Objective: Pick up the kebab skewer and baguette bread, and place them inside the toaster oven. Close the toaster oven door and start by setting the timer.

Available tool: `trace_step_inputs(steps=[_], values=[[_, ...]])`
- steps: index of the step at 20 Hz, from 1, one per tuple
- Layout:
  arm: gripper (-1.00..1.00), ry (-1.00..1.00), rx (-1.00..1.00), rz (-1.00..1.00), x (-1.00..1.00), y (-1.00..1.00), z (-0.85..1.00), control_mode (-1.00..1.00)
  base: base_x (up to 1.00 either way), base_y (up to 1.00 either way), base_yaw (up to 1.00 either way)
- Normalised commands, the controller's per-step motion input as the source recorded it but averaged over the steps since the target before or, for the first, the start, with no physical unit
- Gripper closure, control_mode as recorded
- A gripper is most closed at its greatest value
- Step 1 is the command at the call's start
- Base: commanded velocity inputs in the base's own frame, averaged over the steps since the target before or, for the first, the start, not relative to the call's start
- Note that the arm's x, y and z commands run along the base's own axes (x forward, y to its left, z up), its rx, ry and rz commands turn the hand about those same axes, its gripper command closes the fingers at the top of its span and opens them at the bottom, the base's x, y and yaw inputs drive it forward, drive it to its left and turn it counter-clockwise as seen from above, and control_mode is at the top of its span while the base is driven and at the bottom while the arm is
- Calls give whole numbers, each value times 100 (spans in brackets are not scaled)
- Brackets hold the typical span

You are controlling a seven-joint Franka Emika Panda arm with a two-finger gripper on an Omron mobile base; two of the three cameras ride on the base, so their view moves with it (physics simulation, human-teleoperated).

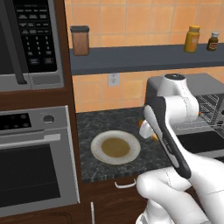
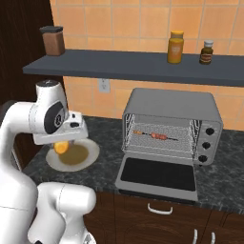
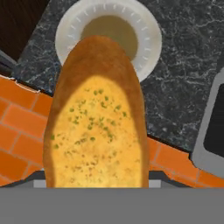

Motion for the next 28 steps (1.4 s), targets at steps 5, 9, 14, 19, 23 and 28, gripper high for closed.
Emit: trace_step_inputs(steps=[5,9,14,19,23,28], values=[[100,0,6,-55,-64,-56,78,-100,0,0,0],[100,-1,10,-52,-62,-59,61,-100,0,0,0],[100,-2,12,-51,-9,-66,35,-100,0,0,0],[100,-18,18,-33,6,-71,5,-100,0,0,0],[100,-15,21,-37,2,-64,0,-100,0,0,0],[100,-10,18,-34,20,-55,-4,-100,0,0,0]])
